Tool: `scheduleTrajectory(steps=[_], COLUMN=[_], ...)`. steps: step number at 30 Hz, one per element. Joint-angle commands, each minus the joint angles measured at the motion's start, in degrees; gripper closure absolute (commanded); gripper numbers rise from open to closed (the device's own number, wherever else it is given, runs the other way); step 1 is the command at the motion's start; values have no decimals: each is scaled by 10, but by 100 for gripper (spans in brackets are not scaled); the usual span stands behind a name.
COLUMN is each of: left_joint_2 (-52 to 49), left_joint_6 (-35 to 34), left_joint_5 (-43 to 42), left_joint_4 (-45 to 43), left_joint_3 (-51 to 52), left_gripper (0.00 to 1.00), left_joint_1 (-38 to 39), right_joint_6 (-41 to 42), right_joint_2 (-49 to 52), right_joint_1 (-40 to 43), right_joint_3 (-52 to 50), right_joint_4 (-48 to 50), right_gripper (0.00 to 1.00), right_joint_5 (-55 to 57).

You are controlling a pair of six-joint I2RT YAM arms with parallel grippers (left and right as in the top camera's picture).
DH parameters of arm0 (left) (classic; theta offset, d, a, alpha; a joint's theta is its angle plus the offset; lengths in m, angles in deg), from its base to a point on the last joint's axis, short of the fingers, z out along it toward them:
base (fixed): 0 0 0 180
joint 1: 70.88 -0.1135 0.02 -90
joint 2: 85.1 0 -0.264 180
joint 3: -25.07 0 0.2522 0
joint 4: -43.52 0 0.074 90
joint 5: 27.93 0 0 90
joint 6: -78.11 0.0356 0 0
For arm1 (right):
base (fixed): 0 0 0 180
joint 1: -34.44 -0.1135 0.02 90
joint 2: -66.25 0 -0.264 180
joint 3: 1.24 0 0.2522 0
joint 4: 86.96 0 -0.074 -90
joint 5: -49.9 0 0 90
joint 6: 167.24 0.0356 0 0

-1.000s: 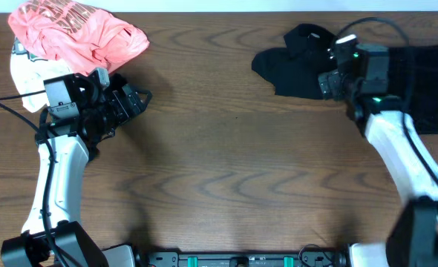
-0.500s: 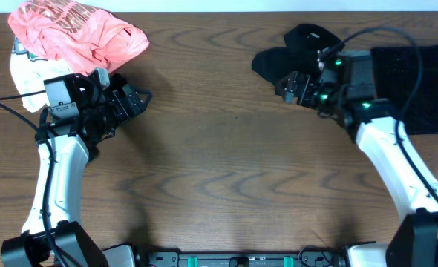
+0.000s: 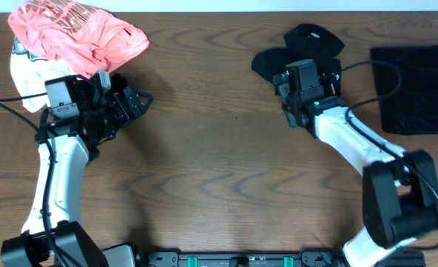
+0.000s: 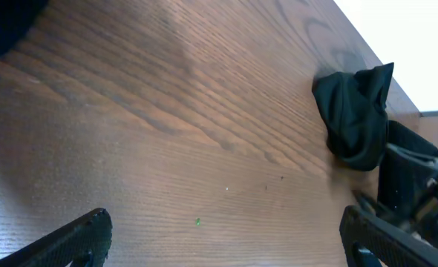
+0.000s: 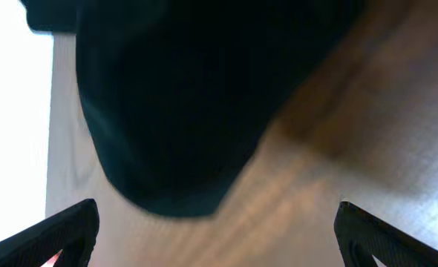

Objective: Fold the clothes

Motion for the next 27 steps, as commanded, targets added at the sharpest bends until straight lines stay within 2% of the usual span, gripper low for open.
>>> scheduleTrajectory(steps=[1,11,18,22,25,27], left_joint_2=[0,0,0,0,0,0], left_joint_6=[16,16,16,16,16,16], left_joint_5=[5,37,57,65,65,65], left_joint_4=[1,3,3,2,2,2], left_joint_3=[-4,-4,-4,-4,-4,-4], left_gripper=[2,2,2,2,2,2], left_joint_1=[-1,-1,0,0,0,0], right_joint_6=[52,48,-14,-28,-34,-49], right_joint_2=[38,64,97,129,155,163], right_joint_1=[6,71,108,111,111,111], right_joint_3=[0,0,0,0,0,0], right_joint_4=[38,61,125,167,193,200], right_gripper=[1,1,3,11,24,37], right_joint_5=[38,40,-8,-53,-70,-72])
